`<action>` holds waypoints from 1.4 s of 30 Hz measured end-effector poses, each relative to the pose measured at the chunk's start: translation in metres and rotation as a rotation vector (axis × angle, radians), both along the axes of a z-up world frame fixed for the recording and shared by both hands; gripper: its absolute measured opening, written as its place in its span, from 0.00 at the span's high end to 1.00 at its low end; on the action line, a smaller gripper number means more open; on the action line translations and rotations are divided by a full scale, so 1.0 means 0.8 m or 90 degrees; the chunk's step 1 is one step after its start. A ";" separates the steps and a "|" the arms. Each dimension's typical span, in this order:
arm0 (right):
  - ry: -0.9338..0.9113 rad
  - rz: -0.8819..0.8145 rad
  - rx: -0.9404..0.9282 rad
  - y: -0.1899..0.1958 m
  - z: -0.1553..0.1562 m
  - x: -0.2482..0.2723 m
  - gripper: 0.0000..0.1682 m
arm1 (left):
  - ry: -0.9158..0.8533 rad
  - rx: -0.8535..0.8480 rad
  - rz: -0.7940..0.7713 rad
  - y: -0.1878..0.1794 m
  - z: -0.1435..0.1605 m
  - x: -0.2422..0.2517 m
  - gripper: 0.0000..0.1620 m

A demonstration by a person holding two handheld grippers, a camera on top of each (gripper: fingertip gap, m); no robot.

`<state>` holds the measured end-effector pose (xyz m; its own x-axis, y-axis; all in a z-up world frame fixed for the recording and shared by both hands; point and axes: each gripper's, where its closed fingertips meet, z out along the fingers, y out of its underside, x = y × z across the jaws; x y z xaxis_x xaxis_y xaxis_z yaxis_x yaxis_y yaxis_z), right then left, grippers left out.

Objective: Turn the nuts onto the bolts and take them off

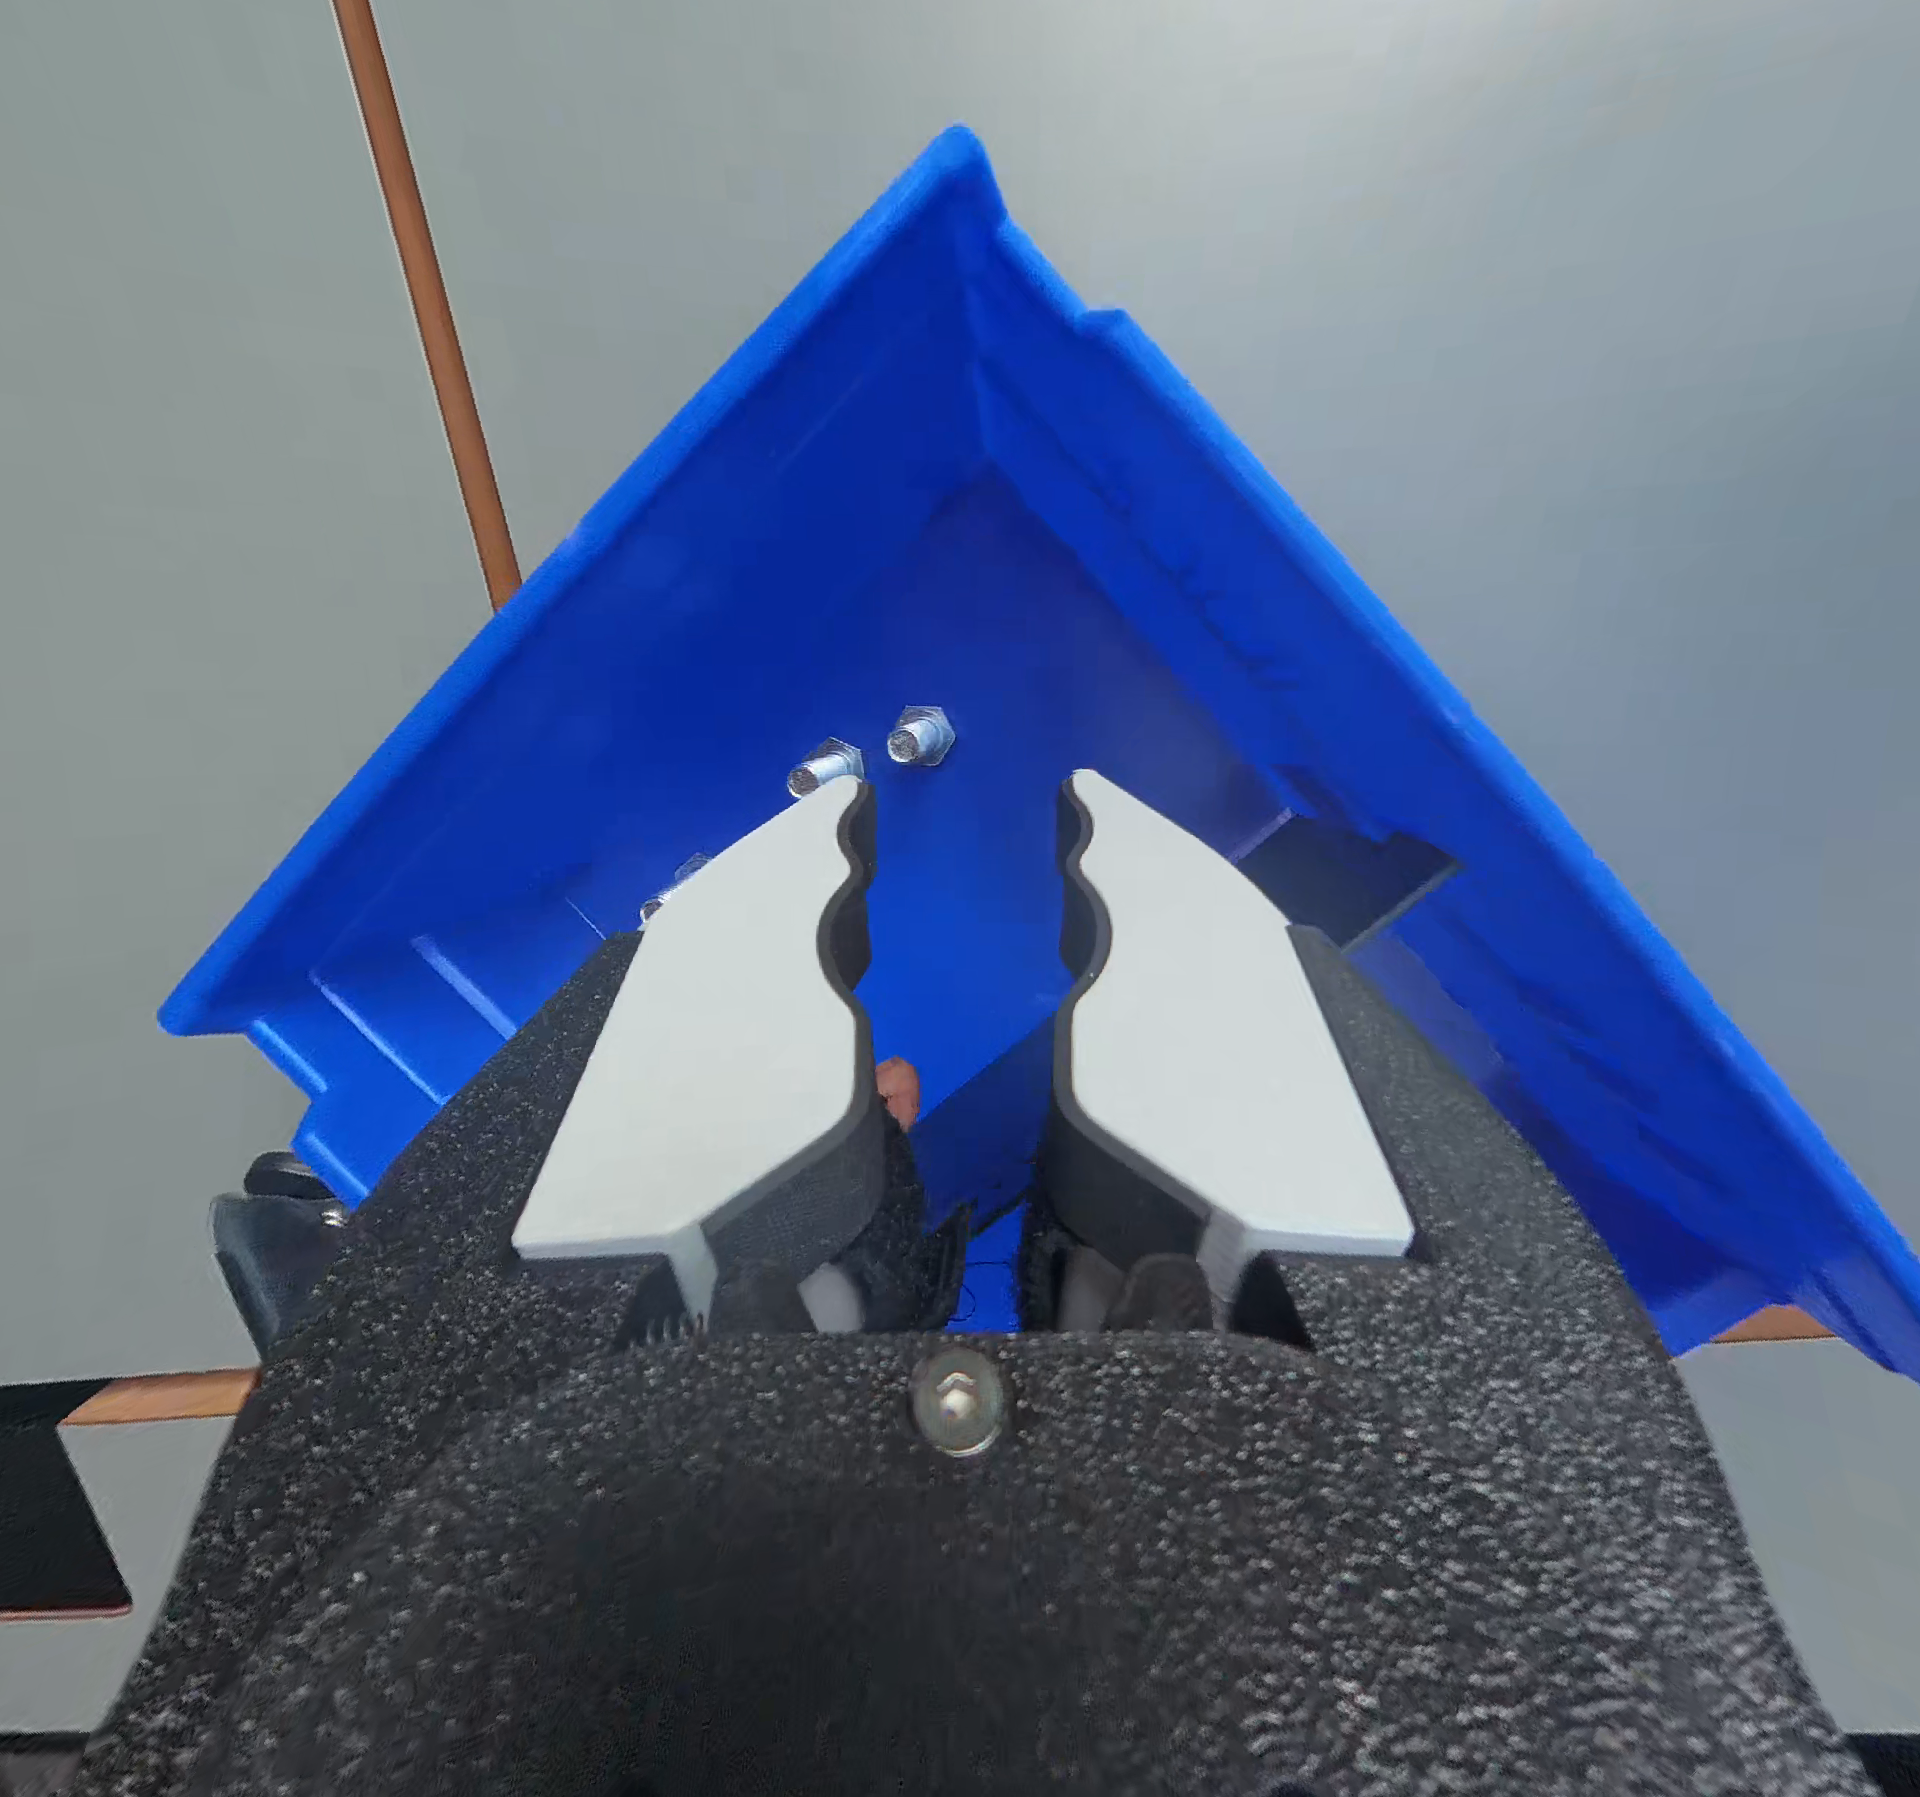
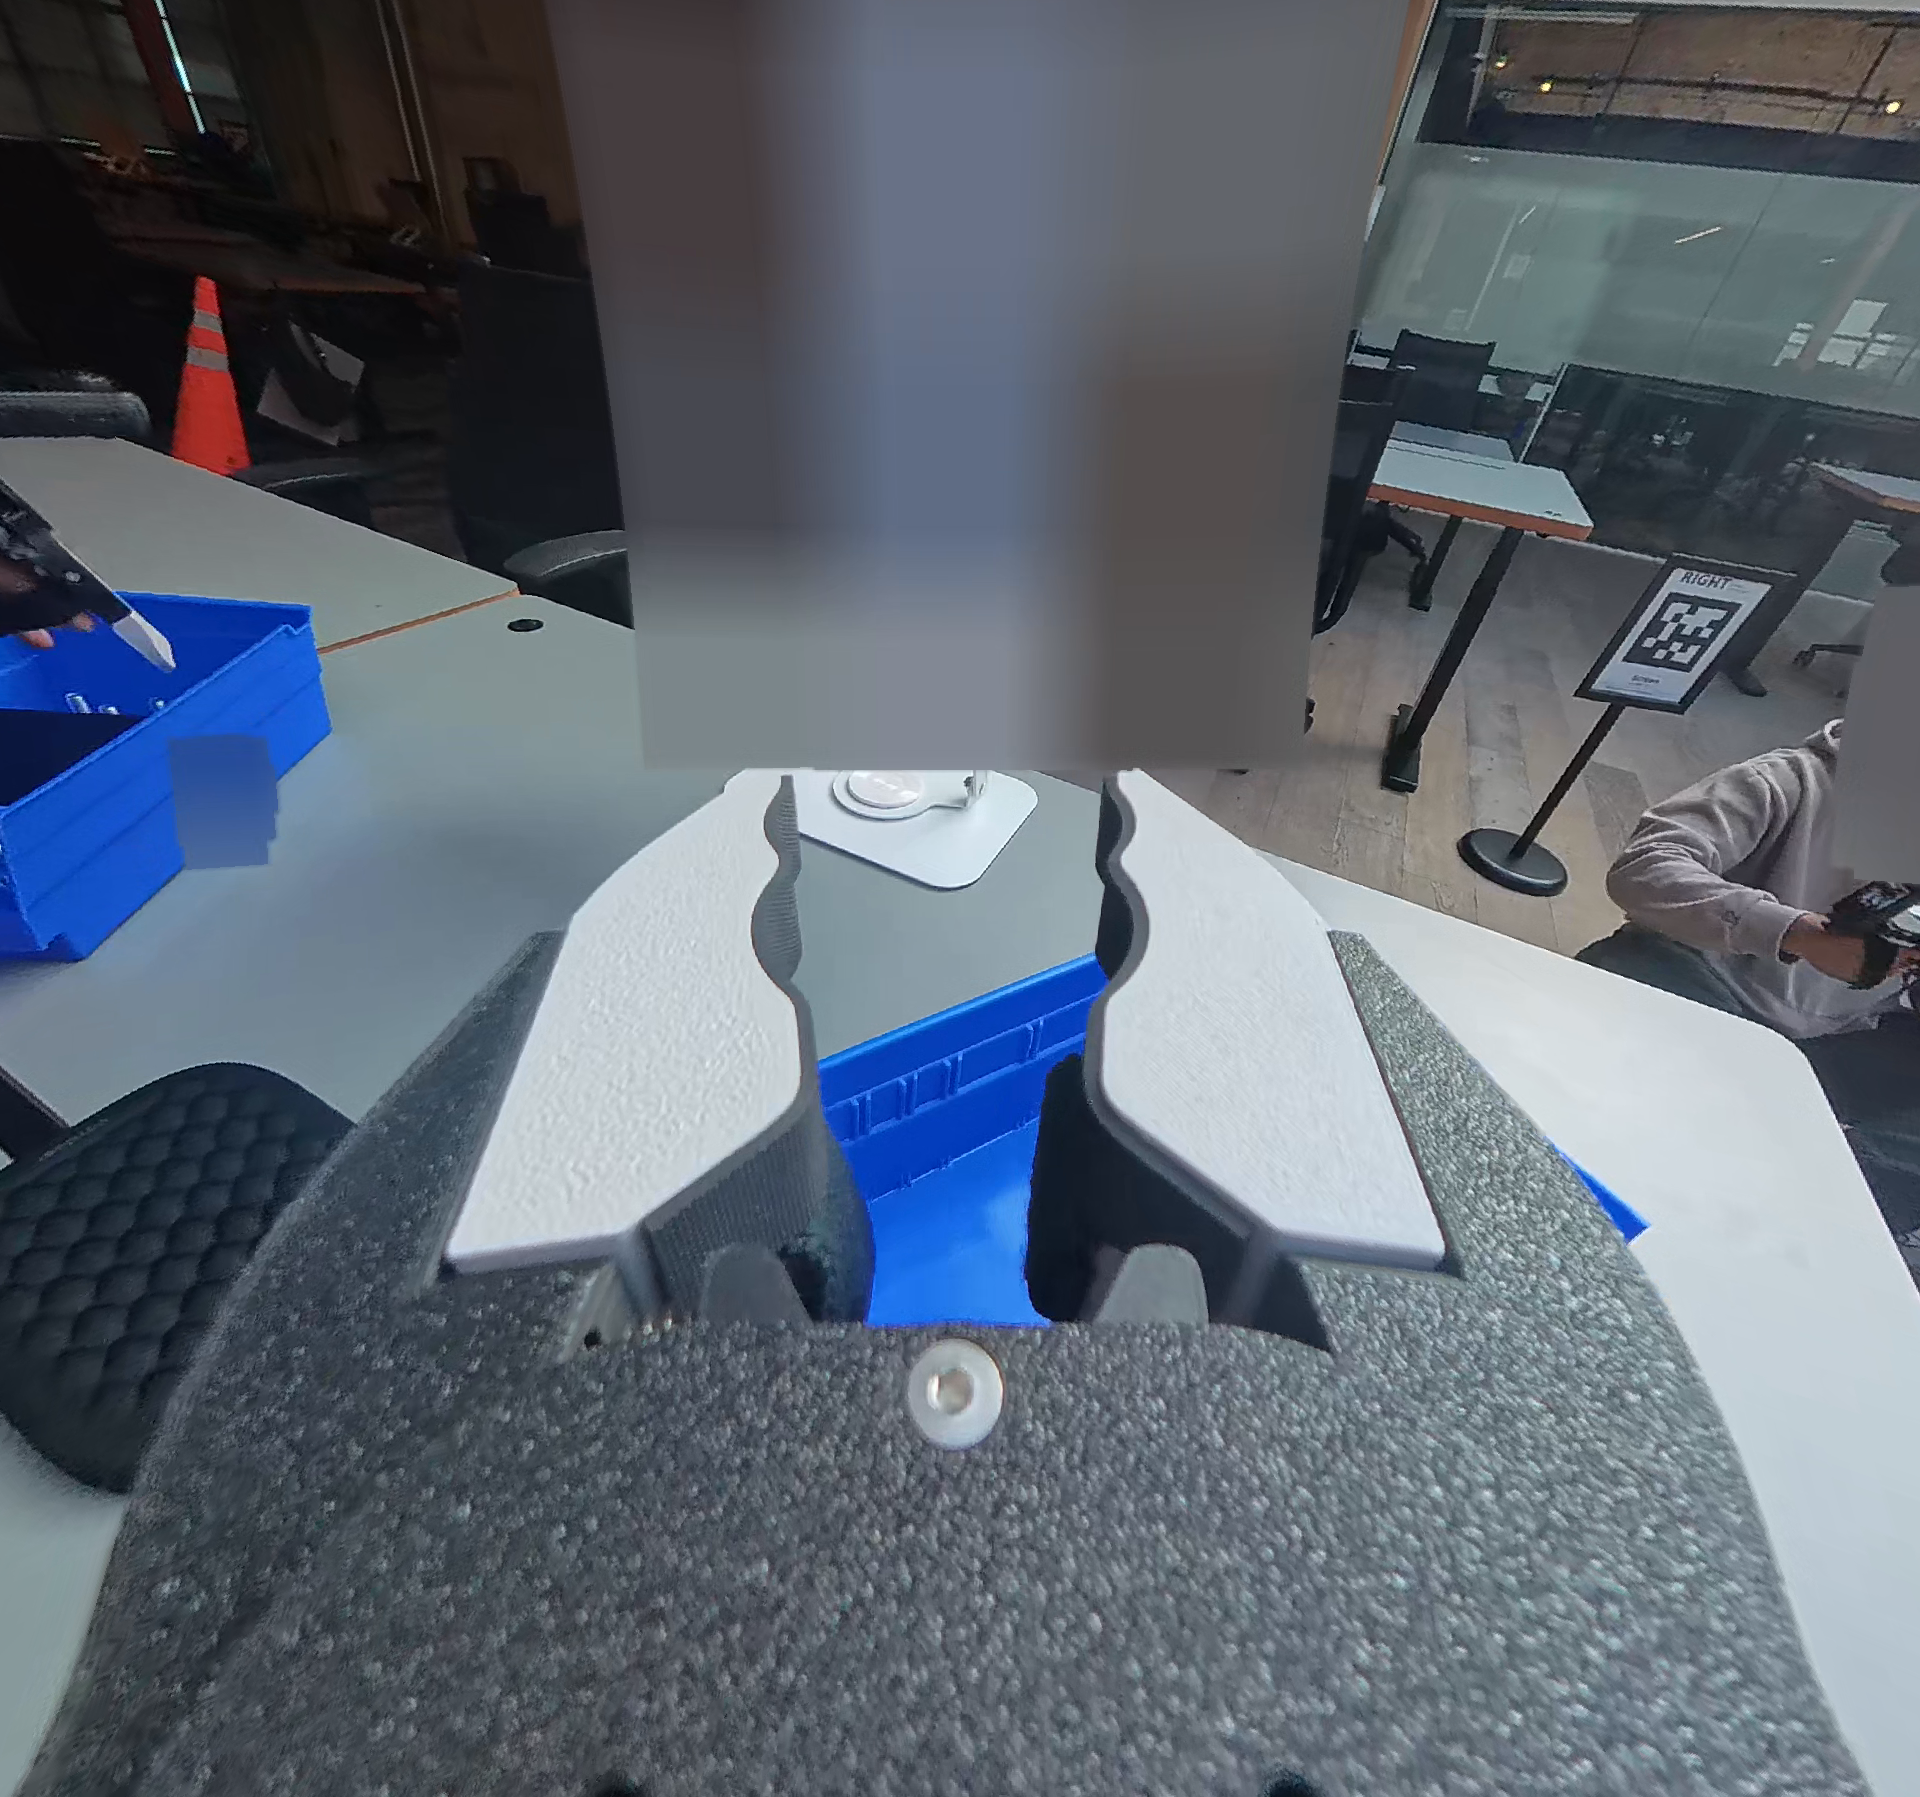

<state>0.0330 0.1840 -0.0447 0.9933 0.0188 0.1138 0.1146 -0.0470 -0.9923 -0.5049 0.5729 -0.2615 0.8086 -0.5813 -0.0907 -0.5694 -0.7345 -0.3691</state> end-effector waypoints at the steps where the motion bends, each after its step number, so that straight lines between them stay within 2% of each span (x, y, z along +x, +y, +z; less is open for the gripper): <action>1: 0.002 -0.001 0.013 -0.002 0.005 -0.001 0.68 | 0.020 -0.015 0.012 0.006 -0.008 -0.008 0.80; 6: -0.010 -0.014 0.029 -0.009 0.013 -0.002 0.68 | 0.030 -0.086 0.050 0.021 -0.044 -0.018 0.83; 18: -0.017 -0.043 0.028 -0.005 0.014 0.006 0.68 | 0.055 -0.127 0.039 0.021 -0.071 -0.015 0.85; 22: -0.021 -0.050 0.034 -0.007 0.016 0.007 0.68 | 0.058 -0.137 0.037 0.020 -0.077 -0.016 0.81; 28: -0.016 -0.062 0.039 -0.009 0.017 0.013 0.67 | 0.065 -0.147 0.034 0.018 -0.078 -0.018 0.85; 30: -0.017 -0.067 0.041 -0.010 0.017 0.014 0.67 | 0.061 -0.148 0.035 0.019 -0.078 -0.018 0.93; 32: -0.016 -0.066 0.043 -0.012 0.018 0.014 0.67 | 0.058 -0.146 0.035 0.020 -0.077 -0.018 0.94; 37: -0.023 -0.060 0.035 -0.013 0.017 0.009 0.67 | 0.066 -0.135 0.010 0.016 -0.051 -0.013 0.94; 42: -0.036 -0.048 0.025 -0.014 0.016 0.001 0.67 | 0.102 -0.072 -0.054 0.009 0.021 0.012 0.94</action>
